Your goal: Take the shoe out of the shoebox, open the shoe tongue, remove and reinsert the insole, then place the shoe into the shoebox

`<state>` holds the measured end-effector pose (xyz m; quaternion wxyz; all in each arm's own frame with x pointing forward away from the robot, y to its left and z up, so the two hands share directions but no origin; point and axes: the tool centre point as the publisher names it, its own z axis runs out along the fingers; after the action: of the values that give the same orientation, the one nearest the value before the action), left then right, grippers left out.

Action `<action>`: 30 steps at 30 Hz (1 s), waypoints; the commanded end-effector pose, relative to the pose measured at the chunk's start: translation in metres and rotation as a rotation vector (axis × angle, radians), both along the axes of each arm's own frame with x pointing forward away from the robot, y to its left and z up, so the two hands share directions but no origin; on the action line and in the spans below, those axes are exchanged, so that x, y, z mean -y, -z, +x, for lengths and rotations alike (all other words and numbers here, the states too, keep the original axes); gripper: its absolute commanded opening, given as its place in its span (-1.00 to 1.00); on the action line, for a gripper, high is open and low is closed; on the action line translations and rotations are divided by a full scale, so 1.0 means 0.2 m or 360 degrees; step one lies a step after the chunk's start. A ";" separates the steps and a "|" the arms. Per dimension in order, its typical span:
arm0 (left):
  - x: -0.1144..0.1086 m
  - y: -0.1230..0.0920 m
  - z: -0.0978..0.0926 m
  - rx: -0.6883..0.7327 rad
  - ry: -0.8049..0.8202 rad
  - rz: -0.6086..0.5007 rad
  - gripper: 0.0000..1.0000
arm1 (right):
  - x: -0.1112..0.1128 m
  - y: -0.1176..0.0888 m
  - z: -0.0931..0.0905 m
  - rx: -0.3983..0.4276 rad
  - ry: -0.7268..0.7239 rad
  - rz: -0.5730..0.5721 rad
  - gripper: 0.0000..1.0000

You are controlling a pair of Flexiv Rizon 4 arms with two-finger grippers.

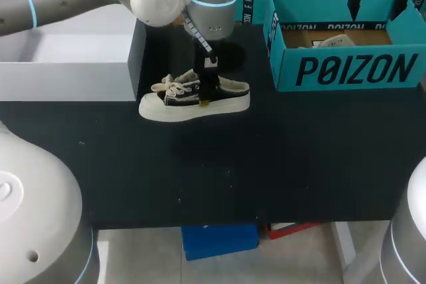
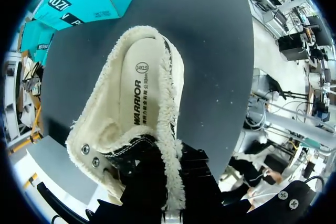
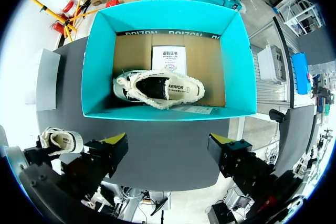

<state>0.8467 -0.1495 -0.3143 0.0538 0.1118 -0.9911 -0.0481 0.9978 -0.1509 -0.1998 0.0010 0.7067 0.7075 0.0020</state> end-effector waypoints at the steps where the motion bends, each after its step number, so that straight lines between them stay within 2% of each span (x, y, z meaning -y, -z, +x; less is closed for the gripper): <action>1: 0.05 0.09 0.02 -0.0023 -0.0017 0.0020 -1.00 | 0.00 0.00 0.00 -0.0002 0.0001 -0.0001 1.00; 5: 0.04 0.14 0.01 -0.0029 0.0001 -0.0006 -1.00 | 0.00 0.00 0.00 -0.0002 0.0001 -0.0001 1.00; 21: -0.10 0.31 -0.02 -0.0002 0.0111 -0.0053 -1.00 | 0.00 0.00 0.00 -0.0002 0.0001 -0.0001 1.00; 30: -0.10 0.35 -0.08 -0.0010 0.0249 -0.0116 -1.00 | 0.00 0.00 0.00 -0.0002 0.0001 -0.0001 1.00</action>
<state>0.8352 -0.1340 -0.3824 0.0618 0.0357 -0.9971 -0.0254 0.9978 -0.1509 -0.1998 0.0010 0.7067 0.7075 0.0020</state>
